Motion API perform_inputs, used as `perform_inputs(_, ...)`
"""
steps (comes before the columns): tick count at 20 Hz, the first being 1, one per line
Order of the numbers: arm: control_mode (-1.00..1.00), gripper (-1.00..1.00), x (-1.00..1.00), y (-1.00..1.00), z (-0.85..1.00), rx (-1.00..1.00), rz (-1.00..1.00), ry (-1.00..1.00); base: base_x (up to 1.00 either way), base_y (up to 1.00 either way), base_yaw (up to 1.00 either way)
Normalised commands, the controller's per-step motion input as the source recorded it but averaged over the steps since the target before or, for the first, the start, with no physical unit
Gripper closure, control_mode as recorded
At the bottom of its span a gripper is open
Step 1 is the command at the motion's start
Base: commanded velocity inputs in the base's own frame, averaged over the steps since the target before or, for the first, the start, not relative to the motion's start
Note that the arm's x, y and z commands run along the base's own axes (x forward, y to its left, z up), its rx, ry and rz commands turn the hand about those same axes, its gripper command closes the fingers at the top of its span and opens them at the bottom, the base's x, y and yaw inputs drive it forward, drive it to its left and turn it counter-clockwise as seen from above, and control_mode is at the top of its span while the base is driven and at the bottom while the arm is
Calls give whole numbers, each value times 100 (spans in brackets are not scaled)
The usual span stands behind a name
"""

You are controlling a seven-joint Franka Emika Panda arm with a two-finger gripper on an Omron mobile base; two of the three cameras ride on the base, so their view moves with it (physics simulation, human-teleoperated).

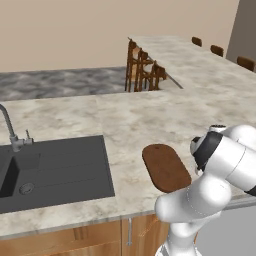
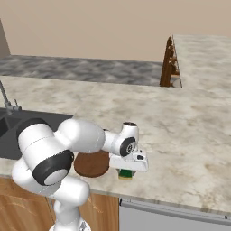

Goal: Pick up the sponge from the counter and clean the cutting board by briefly scrubbing or pressing down on the cutting board. Once finished, release the sponge.

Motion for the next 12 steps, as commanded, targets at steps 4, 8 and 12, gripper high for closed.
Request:
perform_inputs(4,-100,100,0,-1,-16,0,0,-2,0,0,0)
perform_inputs(8,-100,100,0,0,0,0,0,0,0,0,0)
perform_inputs(12,-100,-100,0,0,0,0,0,0,0,0,0)
